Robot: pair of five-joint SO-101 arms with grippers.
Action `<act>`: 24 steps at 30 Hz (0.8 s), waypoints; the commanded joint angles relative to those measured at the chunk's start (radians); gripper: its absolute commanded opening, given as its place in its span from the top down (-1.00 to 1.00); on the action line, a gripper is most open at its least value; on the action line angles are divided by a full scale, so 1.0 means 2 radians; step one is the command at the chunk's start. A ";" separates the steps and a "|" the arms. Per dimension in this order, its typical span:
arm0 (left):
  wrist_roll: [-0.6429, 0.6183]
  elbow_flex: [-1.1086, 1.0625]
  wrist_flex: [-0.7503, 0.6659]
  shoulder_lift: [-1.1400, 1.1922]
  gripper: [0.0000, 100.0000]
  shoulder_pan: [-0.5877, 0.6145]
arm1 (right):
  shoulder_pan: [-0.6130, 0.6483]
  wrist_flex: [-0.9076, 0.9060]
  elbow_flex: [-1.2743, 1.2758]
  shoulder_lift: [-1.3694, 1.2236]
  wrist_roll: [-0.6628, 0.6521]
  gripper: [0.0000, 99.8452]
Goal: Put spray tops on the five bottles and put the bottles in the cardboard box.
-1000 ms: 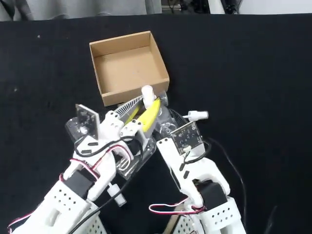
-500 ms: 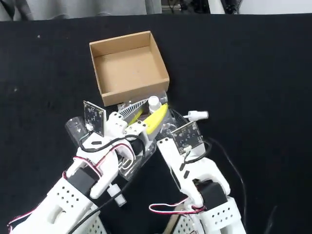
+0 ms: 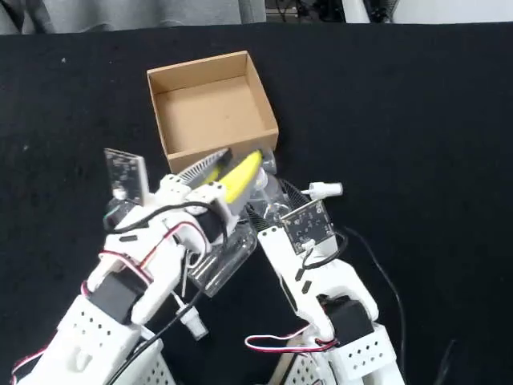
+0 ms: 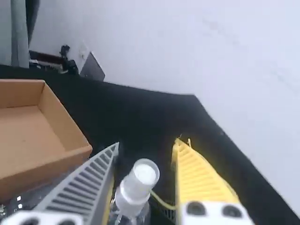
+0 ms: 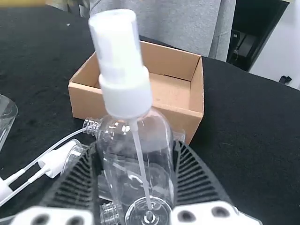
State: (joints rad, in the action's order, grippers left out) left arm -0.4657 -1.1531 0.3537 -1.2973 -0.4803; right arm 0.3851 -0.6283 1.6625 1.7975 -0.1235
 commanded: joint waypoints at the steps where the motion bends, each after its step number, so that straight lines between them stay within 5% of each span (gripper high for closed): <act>1: -0.023 0.036 0.002 -0.043 0.67 0.025 | 0.006 0.016 -0.004 0.027 -0.005 0.98; 24: -0.026 -0.030 0.002 -0.081 0.68 0.119 | 0.008 0.071 0.003 0.027 0.000 0.98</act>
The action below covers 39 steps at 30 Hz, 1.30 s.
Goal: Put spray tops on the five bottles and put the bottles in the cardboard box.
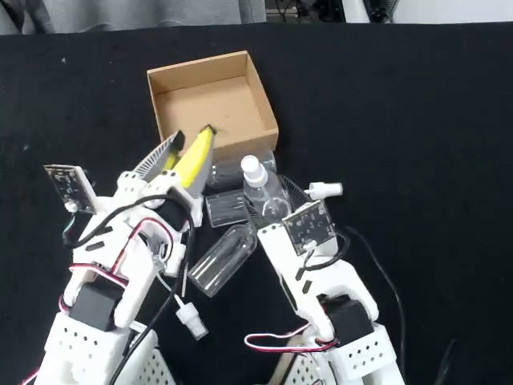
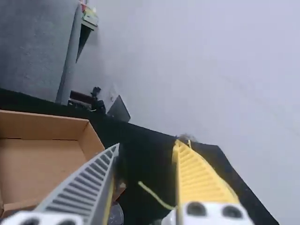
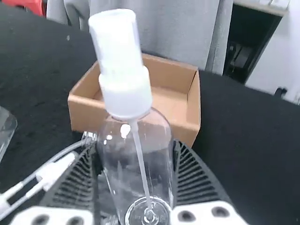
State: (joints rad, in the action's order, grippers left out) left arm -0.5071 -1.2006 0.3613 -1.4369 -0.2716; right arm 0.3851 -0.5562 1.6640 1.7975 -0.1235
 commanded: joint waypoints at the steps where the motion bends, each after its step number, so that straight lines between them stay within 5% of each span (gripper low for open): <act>1: -0.005 -0.010 -0.002 -0.011 0.68 0.016 | 0.008 0.045 0.007 0.027 0.000 0.98; 6: -0.005 -0.040 -0.030 -0.011 0.68 0.013 | 0.009 0.064 0.010 0.027 0.000 0.98; 15: -0.002 -0.159 -0.232 -0.010 0.68 -0.009 | 0.041 0.061 0.010 0.027 0.001 0.98; 22: -0.001 -0.162 -0.224 -0.009 0.68 -0.016 | 0.056 0.042 0.010 0.027 0.001 0.98; 27: 0.075 -0.157 -0.169 -0.011 0.68 -0.062 | 0.070 0.033 0.010 0.027 0.001 0.98; 39: 0.132 -0.161 -0.159 -0.011 0.68 -0.072 | 0.068 0.022 0.010 0.027 0.000 0.98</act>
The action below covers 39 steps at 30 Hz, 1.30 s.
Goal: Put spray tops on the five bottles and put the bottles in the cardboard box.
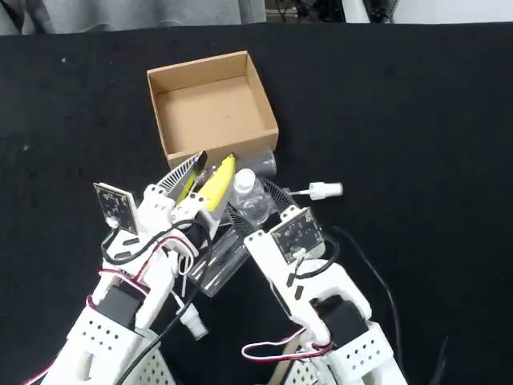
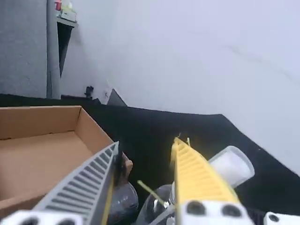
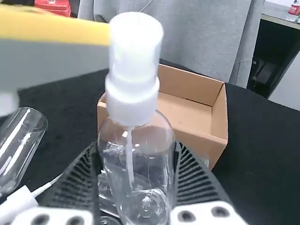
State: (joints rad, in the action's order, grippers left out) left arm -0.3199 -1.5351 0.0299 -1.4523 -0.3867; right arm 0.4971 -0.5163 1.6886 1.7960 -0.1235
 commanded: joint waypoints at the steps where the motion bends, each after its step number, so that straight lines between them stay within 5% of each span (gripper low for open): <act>1: 0.044 0.009 0.020 -0.003 0.68 -0.015 | 0.012 0.002 -0.002 0.028 0.000 0.98; 10: 0.048 0.063 0.133 -0.003 0.67 -0.032 | 0.005 0.002 -0.002 0.028 0.000 0.98; 21: 0.027 0.079 0.133 -0.003 0.68 -0.025 | -0.017 0.002 -0.003 0.028 0.000 0.98; 39: -0.081 0.114 0.135 -0.002 0.67 0.110 | -0.026 0.002 -0.003 0.024 0.000 0.98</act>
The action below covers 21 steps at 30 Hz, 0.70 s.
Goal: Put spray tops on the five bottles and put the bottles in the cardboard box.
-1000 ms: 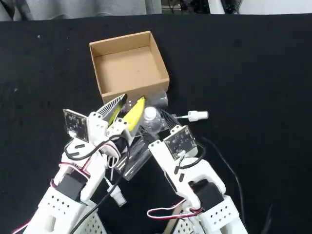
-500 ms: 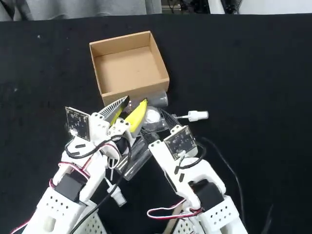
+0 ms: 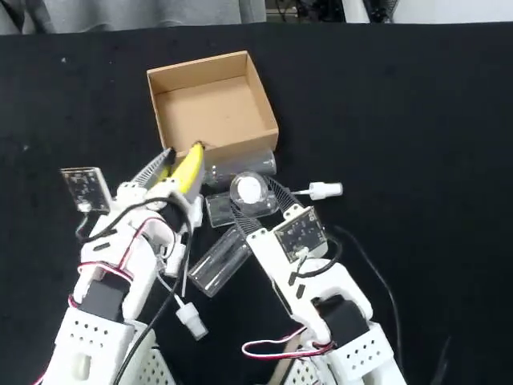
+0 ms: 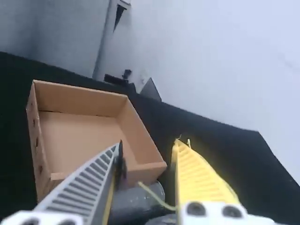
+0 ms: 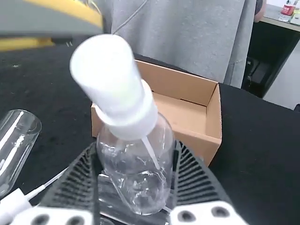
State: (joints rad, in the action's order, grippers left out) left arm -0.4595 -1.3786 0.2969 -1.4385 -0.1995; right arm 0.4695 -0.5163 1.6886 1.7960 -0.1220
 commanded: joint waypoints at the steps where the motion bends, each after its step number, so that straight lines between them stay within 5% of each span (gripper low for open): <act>1: -0.011 0.035 0.002 -0.006 0.67 0.016 | -0.012 0.002 -0.003 0.024 -0.001 0.98; 9: -0.089 0.084 0.071 0.015 0.67 0.016 | -0.057 0.002 -0.007 0.027 -0.001 0.98; 21: -0.137 0.198 0.099 0.243 0.67 0.018 | -0.059 0.002 -0.007 0.027 0.000 0.98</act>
State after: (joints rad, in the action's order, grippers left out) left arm -0.6682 -1.1009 0.4918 -1.0702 -0.1734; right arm 0.3805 -0.5163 1.6886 1.7960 -0.1220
